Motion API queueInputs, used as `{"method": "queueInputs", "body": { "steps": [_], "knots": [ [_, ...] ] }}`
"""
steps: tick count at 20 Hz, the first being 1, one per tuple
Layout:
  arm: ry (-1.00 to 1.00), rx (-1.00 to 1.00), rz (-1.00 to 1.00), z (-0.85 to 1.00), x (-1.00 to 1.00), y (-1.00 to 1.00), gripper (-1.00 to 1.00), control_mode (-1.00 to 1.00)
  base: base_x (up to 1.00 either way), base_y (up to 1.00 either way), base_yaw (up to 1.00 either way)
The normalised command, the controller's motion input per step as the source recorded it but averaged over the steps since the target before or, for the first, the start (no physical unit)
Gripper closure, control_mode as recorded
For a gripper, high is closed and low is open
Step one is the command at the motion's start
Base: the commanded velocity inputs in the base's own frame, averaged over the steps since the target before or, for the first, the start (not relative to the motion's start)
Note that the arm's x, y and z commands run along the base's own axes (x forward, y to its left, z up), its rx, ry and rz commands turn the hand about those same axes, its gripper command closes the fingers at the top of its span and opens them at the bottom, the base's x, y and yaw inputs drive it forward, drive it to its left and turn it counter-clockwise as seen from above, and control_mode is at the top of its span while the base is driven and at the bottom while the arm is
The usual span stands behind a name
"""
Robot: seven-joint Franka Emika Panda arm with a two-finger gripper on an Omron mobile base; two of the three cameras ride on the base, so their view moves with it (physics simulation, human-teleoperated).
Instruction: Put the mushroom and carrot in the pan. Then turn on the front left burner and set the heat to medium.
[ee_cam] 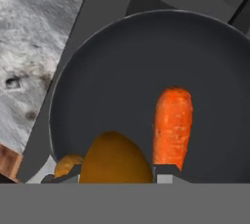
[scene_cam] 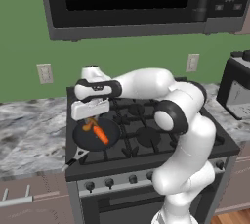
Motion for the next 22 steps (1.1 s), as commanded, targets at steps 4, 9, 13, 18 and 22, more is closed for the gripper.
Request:
{"method": "queueInputs", "body": {
  "steps": [4,9,13,18,22],
  "knots": [
    [0.00,0.00,0.00,-0.07,0.00,0.09,1.00,-1.00,0.00,0.00,0.00],
    [0.00,-0.01,0.00,-0.18,-0.03,0.03,1.00,-1.00,0.00,0.00,0.00],
    [0.00,-0.01,0.00,-0.31,-0.01,0.00,1.00,-1.00,0.00,0.00,0.00],
    [0.00,0.00,0.00,-0.24,-0.04,0.00,1.00,-1.00,0.00,0.00,0.00],
    [0.00,0.00,0.00,-0.22,-0.09,0.00,1.00,-1.00,0.00,0.00,0.00]
  ]
}}
